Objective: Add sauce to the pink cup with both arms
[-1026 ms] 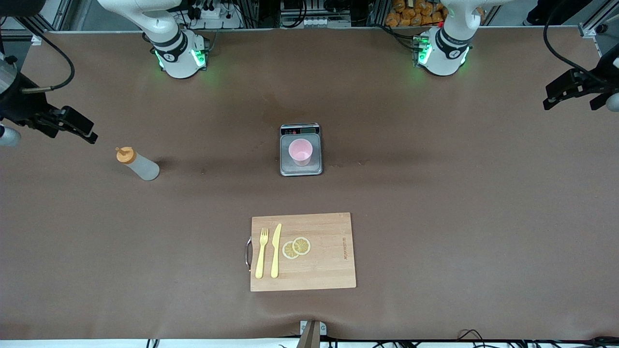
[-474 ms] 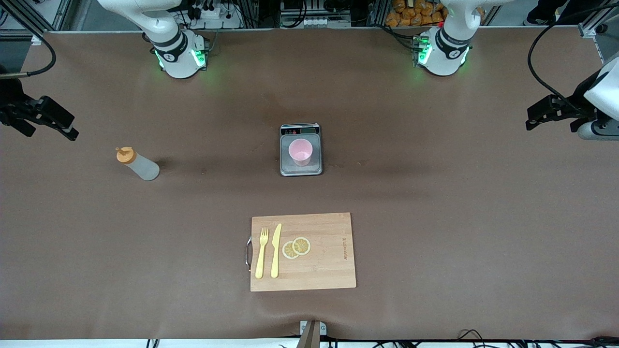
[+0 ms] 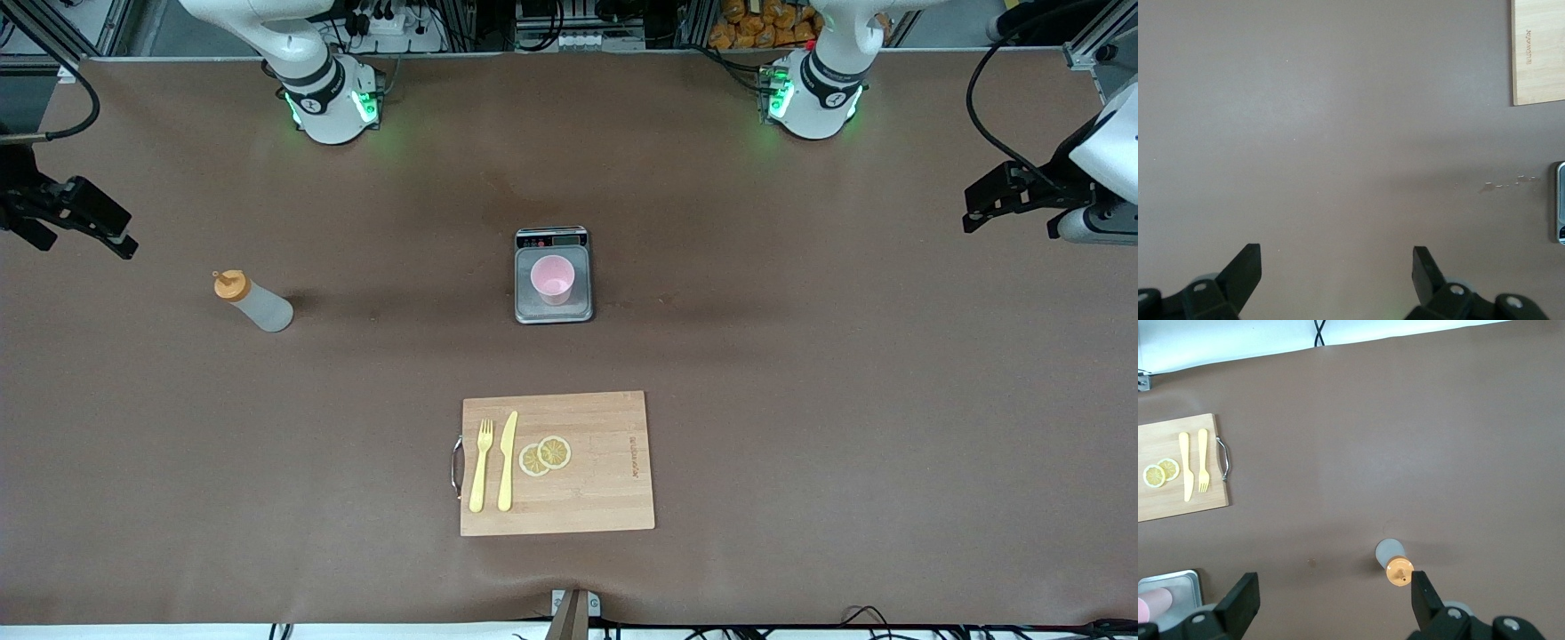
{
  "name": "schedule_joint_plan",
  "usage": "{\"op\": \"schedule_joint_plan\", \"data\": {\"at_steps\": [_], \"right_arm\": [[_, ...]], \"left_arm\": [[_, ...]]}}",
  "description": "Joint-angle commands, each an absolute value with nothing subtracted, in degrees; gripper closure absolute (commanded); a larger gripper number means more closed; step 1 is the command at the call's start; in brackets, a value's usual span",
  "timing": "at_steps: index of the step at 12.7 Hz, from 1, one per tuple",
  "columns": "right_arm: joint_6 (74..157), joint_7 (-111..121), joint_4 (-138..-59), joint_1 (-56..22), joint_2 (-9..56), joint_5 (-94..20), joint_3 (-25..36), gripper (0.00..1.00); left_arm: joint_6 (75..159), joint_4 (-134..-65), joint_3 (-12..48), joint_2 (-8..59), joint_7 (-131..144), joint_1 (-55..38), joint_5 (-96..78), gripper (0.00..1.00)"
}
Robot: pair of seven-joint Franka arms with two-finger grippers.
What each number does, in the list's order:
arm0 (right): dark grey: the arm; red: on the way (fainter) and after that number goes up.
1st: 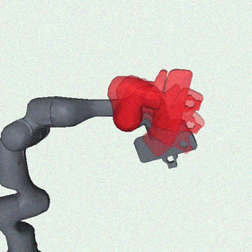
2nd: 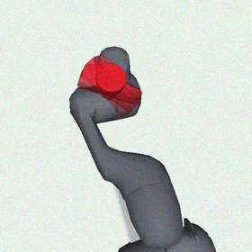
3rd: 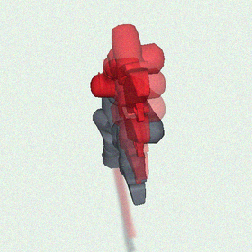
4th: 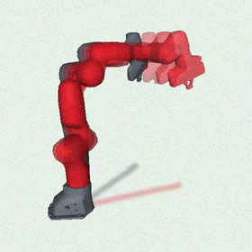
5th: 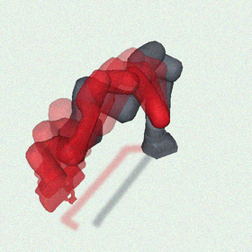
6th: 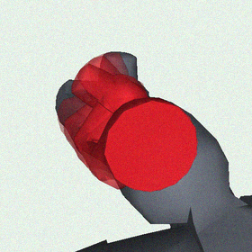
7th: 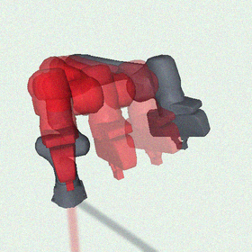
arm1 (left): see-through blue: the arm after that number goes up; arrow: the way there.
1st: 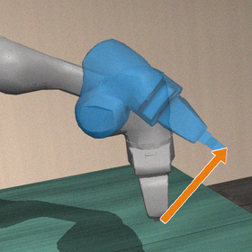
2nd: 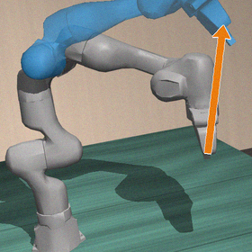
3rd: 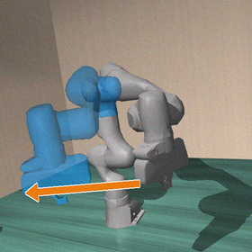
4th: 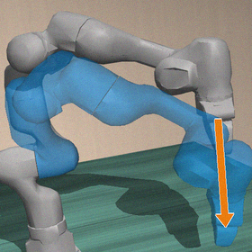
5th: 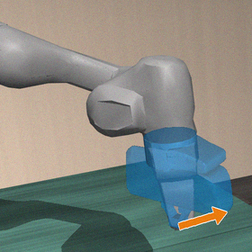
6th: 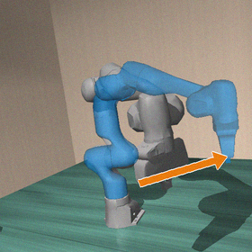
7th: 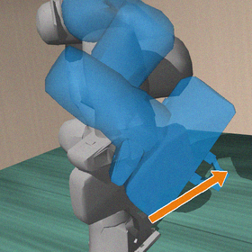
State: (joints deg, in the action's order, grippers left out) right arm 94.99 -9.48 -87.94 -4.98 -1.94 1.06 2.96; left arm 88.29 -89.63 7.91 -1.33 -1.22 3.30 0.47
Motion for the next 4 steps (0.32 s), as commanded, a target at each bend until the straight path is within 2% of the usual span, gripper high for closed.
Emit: {"op": "schedule_joint_plan", "data": {"at_steps": [1, 4], "right_arm": [[94.66, -9.05, -87.36, -4.74, -1.93, 2.28, 2.55, 0.00], [94.66, -9.23, -87.45, -4.66, -1.85, 2.81, 2.46, 0.00]], "left_arm": [[85.70, -87.45, 8.00, -1.58, -1.85, 3.43, 1.32, 0.00], [85.61, -87.36, 7.91, -1.67, -1.85, 3.60, 1.41, 0.00]]}}
